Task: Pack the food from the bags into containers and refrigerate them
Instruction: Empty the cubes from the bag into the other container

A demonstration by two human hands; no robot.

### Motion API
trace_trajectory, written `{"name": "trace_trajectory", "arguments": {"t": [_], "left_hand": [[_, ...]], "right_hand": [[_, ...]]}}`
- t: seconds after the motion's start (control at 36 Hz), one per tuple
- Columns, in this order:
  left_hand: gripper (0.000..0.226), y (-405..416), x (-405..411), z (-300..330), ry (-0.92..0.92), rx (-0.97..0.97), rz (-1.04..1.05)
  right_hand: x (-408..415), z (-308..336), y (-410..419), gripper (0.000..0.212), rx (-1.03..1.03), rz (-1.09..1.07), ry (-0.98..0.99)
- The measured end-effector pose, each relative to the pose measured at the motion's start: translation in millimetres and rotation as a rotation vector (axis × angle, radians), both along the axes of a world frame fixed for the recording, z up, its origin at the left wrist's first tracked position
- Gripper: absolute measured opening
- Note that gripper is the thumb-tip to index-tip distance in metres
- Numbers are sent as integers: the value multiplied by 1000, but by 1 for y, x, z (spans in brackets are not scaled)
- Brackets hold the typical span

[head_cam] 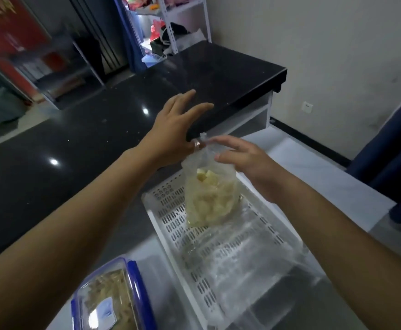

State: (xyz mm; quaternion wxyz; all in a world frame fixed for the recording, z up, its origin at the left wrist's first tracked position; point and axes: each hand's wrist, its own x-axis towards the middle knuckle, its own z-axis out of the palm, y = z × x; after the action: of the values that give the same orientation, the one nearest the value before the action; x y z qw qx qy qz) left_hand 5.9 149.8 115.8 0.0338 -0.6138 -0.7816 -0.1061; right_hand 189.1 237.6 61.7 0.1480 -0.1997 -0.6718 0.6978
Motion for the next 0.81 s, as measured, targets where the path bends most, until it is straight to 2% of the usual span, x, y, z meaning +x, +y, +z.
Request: {"name": "trace_trajectory", "arguments": {"t": [0.06, 0.17, 0.22, 0.33, 0.47, 0.58, 0.64, 0.69, 0.81], "left_hand": [[65, 5, 0, -2, -38, -21, -8], [24, 3, 2, -8, -96, 32, -37], [17, 0, 5, -12, -91, 87, -29], [14, -13, -1, -10, 10, 222, 12], [15, -40, 4, 10, 93, 348, 130], [24, -61, 11, 42, 35, 419, 215], [22, -69, 17, 63, -50, 430, 245], [20, -77, 24, 87, -168, 374, 270], [20, -95, 28, 142, -213, 90, 316]], "right_hand": [[2, 0, -2, 34, 19, 63, 29], [11, -2, -1, 40, 2, 162, 49], [15, -6, 0, 42, -16, 160, 46], [26, -19, -1, 49, -33, 62, 45], [40, -39, -6, 64, -148, -70, -57], [46, -44, -17, 71, -194, -136, -63], [44, -44, -25, 76, -281, -129, -41], [39, -44, -33, 81, -406, -84, -10], [24, -48, -59, 97, -653, -21, -16]]}}
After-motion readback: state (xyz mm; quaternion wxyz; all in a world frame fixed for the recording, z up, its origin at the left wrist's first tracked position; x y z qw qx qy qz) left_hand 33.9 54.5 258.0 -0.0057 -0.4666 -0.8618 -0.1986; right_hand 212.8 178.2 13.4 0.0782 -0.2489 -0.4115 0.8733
